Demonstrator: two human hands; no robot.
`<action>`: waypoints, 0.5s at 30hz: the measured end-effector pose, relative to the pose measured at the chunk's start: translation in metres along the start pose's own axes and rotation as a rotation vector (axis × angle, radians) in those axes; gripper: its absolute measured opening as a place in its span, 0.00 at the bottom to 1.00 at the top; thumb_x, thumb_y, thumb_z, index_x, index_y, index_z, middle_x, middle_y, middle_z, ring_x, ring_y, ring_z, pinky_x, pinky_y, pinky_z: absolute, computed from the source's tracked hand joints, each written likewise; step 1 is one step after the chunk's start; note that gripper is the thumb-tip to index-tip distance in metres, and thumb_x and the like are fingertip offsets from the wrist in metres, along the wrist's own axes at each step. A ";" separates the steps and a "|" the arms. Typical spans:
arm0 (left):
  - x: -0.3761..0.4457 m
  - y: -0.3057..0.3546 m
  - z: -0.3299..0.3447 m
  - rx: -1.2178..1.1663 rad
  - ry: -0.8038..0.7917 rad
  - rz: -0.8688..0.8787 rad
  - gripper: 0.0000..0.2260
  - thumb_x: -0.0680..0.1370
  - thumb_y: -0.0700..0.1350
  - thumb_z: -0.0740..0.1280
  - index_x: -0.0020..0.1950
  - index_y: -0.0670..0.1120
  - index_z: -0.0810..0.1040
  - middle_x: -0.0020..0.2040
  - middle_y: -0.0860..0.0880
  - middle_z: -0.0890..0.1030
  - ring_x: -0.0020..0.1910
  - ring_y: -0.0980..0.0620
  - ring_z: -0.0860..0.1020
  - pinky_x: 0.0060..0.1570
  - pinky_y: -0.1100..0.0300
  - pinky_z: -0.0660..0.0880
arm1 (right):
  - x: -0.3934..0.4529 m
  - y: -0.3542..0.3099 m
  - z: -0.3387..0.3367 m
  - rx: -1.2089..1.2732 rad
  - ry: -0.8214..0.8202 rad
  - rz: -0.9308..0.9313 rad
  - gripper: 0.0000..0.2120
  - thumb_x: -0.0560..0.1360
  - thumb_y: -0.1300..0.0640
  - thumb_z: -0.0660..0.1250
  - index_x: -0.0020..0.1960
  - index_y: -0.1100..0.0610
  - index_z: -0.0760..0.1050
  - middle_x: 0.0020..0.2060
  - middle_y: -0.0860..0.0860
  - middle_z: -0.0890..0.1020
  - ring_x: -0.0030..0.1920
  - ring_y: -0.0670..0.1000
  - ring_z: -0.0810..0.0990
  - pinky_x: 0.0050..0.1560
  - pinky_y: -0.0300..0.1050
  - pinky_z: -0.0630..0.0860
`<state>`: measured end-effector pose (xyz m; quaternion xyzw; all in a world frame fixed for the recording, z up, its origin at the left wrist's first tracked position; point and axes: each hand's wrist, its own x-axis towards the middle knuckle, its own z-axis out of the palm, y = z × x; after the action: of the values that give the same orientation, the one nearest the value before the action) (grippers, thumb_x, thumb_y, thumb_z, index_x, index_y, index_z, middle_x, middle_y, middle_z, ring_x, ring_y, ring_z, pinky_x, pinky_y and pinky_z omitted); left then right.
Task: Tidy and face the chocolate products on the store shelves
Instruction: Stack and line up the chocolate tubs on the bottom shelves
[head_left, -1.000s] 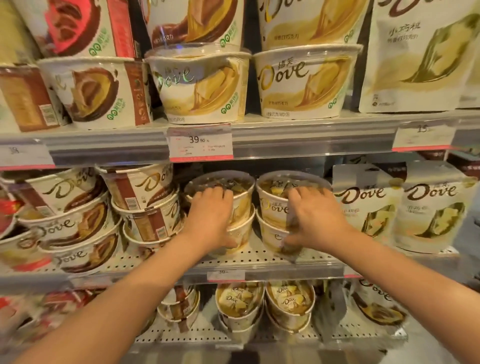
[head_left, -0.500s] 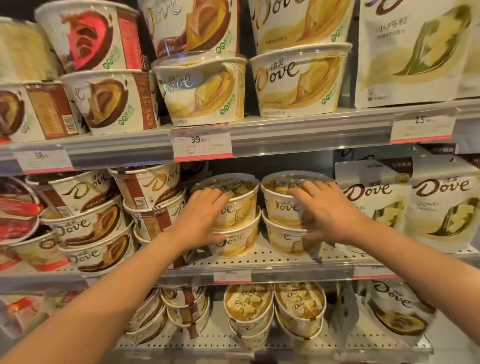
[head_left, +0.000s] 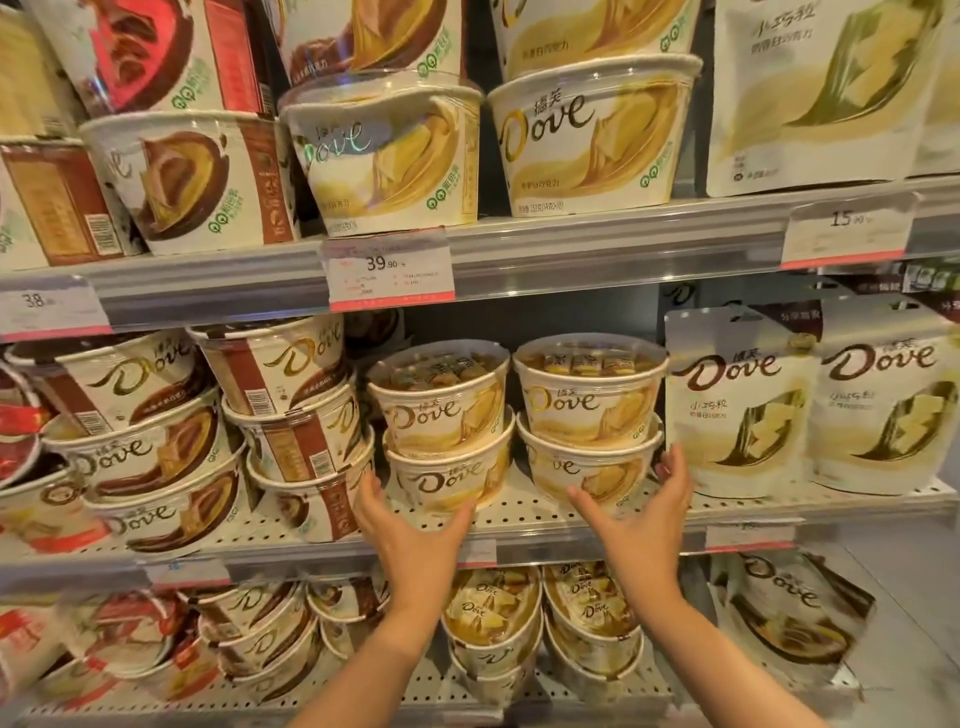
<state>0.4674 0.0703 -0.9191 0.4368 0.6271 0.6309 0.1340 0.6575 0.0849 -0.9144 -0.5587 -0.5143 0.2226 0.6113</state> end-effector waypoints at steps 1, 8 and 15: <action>0.005 -0.001 0.004 -0.001 0.007 -0.026 0.51 0.62 0.45 0.80 0.75 0.46 0.51 0.72 0.44 0.58 0.71 0.47 0.59 0.68 0.57 0.57 | 0.002 0.001 0.005 -0.006 0.018 0.011 0.56 0.59 0.48 0.79 0.75 0.53 0.48 0.72 0.53 0.58 0.72 0.53 0.58 0.70 0.50 0.60; 0.019 0.008 0.024 0.077 0.017 -0.110 0.59 0.55 0.54 0.82 0.75 0.43 0.49 0.74 0.42 0.57 0.73 0.44 0.55 0.73 0.49 0.55 | 0.010 -0.010 0.031 -0.171 0.088 0.139 0.65 0.53 0.38 0.78 0.76 0.57 0.43 0.74 0.59 0.55 0.74 0.58 0.53 0.73 0.58 0.54; 0.024 0.005 0.016 0.108 -0.002 -0.082 0.55 0.54 0.54 0.82 0.71 0.41 0.56 0.69 0.40 0.67 0.68 0.42 0.66 0.68 0.48 0.65 | 0.017 -0.006 0.022 -0.189 0.079 0.123 0.64 0.50 0.38 0.80 0.74 0.57 0.50 0.72 0.57 0.63 0.72 0.58 0.61 0.71 0.58 0.61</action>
<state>0.4670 0.0977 -0.9078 0.4177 0.6777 0.5896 0.1365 0.6422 0.1078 -0.9056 -0.6526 -0.4733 0.1880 0.5610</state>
